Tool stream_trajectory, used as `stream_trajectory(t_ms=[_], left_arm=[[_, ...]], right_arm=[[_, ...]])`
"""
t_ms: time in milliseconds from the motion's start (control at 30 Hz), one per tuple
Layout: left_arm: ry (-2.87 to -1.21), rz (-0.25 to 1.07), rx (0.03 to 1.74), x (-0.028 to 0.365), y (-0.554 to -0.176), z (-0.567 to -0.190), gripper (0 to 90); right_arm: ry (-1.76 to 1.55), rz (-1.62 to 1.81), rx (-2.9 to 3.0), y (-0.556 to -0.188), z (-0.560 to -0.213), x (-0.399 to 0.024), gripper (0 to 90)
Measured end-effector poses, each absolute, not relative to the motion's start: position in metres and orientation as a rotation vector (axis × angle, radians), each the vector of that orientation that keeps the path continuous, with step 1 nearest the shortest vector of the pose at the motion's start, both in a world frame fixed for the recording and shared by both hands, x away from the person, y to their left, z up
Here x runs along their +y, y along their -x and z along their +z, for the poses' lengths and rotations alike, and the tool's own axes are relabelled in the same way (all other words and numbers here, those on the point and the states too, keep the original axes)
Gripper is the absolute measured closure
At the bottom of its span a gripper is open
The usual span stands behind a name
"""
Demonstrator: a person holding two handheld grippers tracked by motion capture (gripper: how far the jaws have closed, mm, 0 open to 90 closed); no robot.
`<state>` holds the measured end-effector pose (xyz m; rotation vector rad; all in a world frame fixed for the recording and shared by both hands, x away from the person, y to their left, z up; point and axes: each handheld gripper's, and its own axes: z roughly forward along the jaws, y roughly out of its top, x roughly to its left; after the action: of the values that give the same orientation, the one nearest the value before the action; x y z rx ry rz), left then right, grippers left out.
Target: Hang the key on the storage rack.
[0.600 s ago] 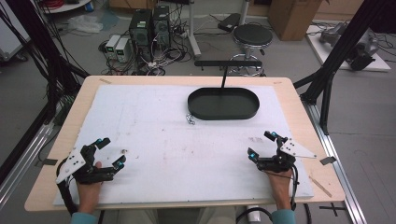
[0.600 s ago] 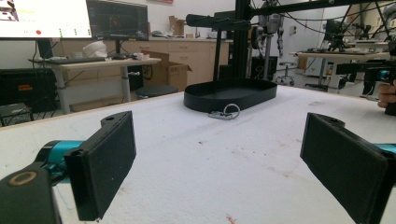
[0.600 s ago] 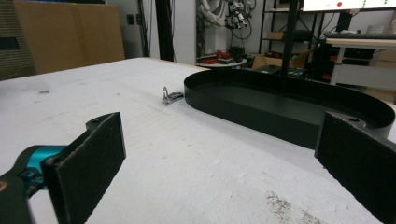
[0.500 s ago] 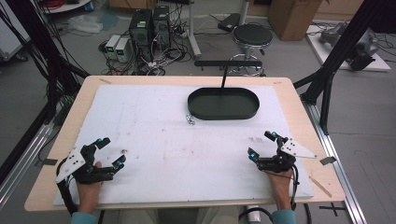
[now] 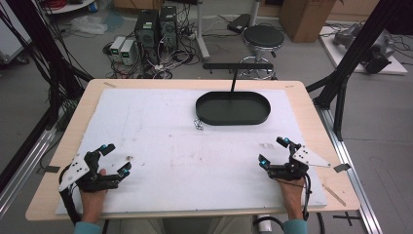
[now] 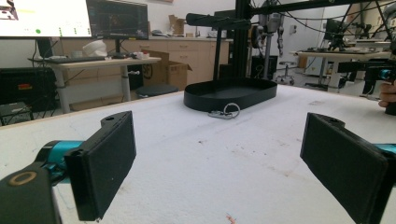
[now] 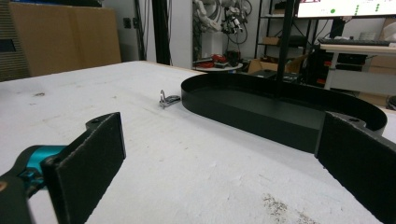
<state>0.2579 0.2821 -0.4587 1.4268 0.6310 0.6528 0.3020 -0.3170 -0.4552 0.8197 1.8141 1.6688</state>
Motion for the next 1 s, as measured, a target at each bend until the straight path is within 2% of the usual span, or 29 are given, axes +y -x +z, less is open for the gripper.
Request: stream_trajectory(t_ms=[467, 767, 1000], left_arm=[[-1.422, 0.651, 0.632, 0.283, -0.258, -0.459, 10.8], [-1.426, 0.644, 0.643, 0.283, -0.259, -0.458, 10.8], [-1.424, 0.650, 0.638, 0.282, -0.259, -0.459, 10.8]], right_arm=[[-0.875, 1.643, 1.827, -0.306, -0.446, -0.317, 1.2], [-0.871, 1.619, 1.918, -0.328, -0.403, -0.304, 1.2], [-0.790, 1.573, 2.076, -0.358, -0.369, -0.272, 1.2]])
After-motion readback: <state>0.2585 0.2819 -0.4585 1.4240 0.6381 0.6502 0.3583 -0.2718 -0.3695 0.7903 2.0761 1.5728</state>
